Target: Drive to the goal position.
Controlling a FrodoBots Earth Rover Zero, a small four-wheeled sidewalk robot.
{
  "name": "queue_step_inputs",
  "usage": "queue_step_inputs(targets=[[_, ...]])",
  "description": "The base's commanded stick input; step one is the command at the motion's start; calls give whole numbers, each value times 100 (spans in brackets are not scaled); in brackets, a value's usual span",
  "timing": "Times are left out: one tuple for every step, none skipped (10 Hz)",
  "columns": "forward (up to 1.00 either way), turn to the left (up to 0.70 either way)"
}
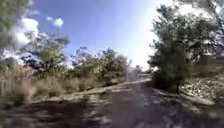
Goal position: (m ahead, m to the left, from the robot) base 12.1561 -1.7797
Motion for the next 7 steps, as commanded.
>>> queue_step_inputs(targets=[[70, 0], [70, 0], [70, 0], [70, 0], [70, 0], [70, 0], [70, 0]])
